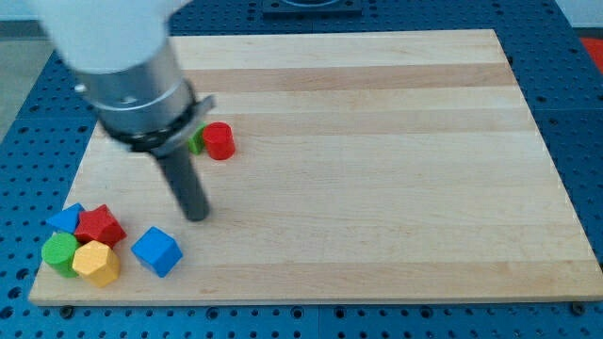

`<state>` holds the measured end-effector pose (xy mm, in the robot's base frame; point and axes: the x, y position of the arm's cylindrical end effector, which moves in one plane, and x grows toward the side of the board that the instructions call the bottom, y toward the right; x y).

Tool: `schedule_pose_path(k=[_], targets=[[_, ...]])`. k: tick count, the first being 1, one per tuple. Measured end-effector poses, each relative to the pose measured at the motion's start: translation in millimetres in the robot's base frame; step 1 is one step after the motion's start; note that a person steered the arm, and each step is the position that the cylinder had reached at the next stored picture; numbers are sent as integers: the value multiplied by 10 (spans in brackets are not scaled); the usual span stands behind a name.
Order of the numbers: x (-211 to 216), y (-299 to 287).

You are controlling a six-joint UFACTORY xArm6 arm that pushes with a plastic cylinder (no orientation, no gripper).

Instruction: Push the red circle towards red star

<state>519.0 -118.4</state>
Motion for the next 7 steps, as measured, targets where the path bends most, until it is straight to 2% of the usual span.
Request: schedule_pose_path(k=[1,2,3,4,5,6,7], targets=[[-424,548],[-1044,695],[-1284,512],[-1221,70],[-893,-259],[-536,-404],[-461,-404]])
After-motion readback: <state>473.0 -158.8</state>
